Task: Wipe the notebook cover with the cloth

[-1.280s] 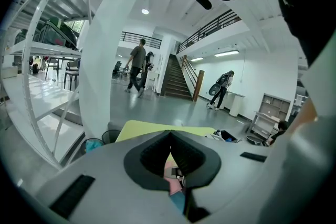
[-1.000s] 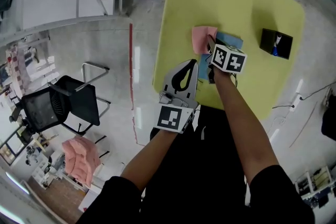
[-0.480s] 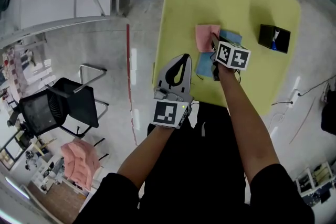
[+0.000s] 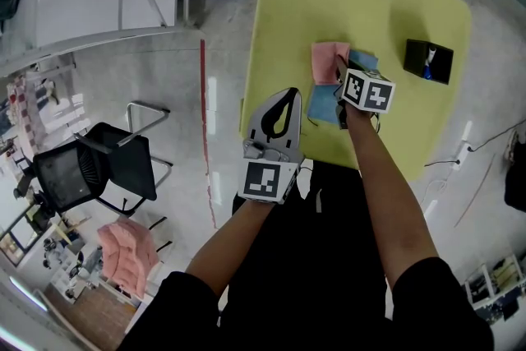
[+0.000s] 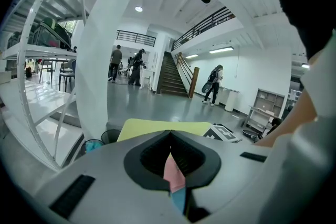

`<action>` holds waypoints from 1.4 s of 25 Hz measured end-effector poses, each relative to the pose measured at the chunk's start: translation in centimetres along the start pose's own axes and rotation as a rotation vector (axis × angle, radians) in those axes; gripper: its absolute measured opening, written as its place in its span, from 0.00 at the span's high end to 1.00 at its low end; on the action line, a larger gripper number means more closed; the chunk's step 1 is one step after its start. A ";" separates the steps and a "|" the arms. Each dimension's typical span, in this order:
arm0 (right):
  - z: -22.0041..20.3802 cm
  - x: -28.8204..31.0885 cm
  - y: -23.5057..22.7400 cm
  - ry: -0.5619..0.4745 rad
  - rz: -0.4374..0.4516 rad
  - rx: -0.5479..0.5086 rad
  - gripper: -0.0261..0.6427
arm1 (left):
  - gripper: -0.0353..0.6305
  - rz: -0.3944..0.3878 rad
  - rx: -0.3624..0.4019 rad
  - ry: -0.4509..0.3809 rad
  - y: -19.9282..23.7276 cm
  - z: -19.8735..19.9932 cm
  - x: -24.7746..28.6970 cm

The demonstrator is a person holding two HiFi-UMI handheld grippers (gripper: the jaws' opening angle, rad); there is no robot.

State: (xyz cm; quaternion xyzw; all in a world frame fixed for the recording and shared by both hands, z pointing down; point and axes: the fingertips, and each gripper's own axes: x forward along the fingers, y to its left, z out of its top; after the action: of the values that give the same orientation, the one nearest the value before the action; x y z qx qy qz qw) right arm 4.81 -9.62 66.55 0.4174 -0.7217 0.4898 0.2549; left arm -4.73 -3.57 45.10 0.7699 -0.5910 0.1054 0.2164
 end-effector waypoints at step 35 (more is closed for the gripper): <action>-0.1 -3.6 -5.3 -0.002 -0.039 0.059 0.91 | 0.94 -0.067 -0.002 0.007 -5.8 0.4 1.3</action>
State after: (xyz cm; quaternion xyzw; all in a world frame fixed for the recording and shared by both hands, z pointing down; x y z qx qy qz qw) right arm 11.24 -9.18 66.39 0.4392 -0.6990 0.5055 0.2511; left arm 1.11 -3.65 44.07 0.7886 -0.5643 0.1004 0.2226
